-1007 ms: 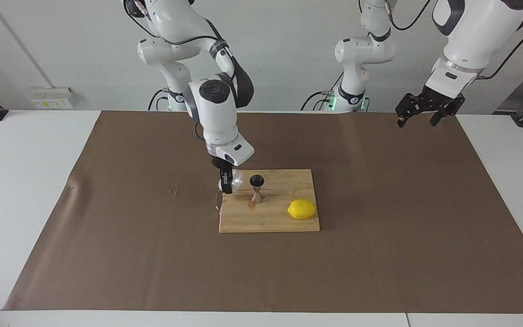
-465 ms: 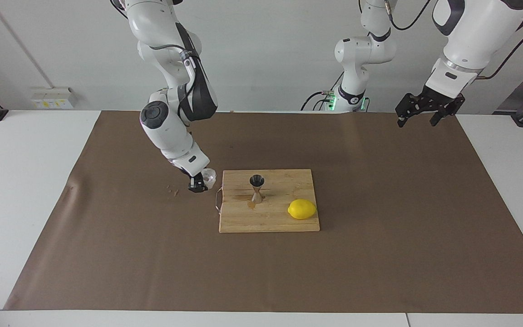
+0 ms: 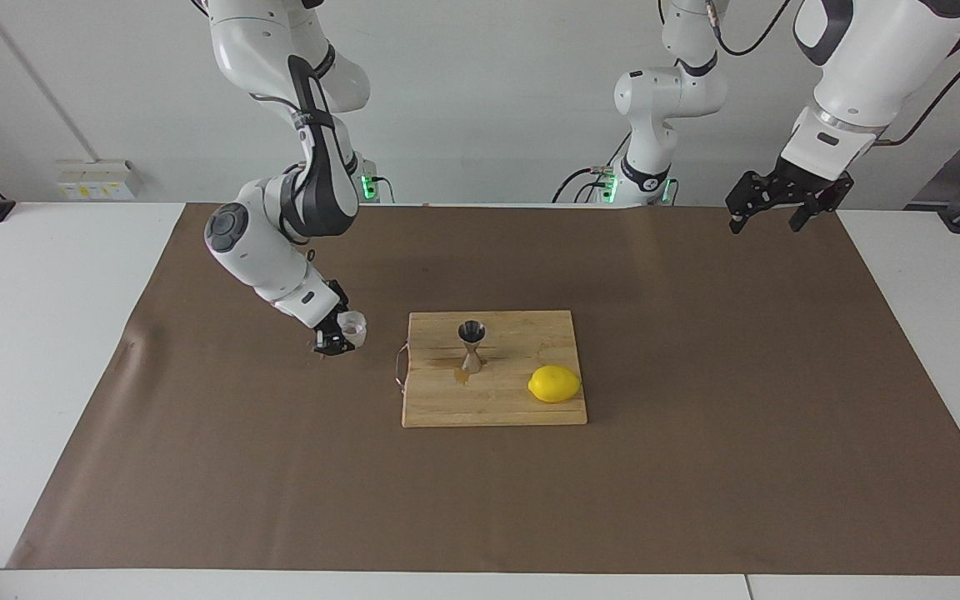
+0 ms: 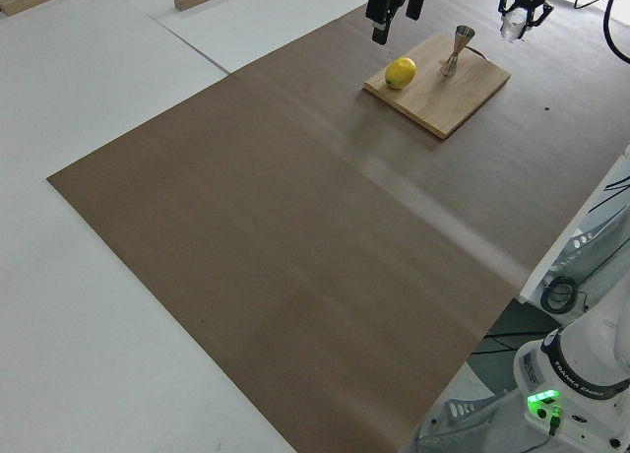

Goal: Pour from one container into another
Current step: 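Turn the white cup upright and carry it back beside the board, then lower the white cup onto the table and open the right gripper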

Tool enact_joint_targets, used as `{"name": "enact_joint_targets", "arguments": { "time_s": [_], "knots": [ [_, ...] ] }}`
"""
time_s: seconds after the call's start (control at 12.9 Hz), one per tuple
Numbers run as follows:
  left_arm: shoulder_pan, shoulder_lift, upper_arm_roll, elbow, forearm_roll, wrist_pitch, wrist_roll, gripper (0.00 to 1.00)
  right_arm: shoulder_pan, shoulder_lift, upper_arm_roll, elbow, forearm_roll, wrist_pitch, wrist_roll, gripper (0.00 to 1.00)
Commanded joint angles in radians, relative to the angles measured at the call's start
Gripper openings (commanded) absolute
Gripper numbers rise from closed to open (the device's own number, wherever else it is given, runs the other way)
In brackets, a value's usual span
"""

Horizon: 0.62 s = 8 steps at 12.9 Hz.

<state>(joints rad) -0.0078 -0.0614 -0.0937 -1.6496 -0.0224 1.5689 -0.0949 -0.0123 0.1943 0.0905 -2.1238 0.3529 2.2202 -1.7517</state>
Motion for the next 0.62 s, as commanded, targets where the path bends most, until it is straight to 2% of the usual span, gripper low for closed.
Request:
{"name": "enact_joint_targets", "arguments": {
  "time_s": [0.0, 0.23, 0.54],
  "knots": [
    [0.011, -0.028, -0.003, -0.027, -0.010, -0.007, 0.007, 1.00, -0.060, -0.032, 0.012, -0.065, 0.034, 0.024, -0.084, 0.00],
    [0.011, -0.028, -0.003, -0.027, -0.010, -0.007, 0.007, 1.00, -0.124, -0.015, 0.012, -0.076, 0.034, 0.032, -0.182, 0.00],
    [0.011, -0.028, -0.003, -0.027, -0.010, -0.007, 0.007, 1.00, -0.144, 0.011, 0.012, -0.076, 0.034, 0.065, -0.229, 0.00]
  ]
}}
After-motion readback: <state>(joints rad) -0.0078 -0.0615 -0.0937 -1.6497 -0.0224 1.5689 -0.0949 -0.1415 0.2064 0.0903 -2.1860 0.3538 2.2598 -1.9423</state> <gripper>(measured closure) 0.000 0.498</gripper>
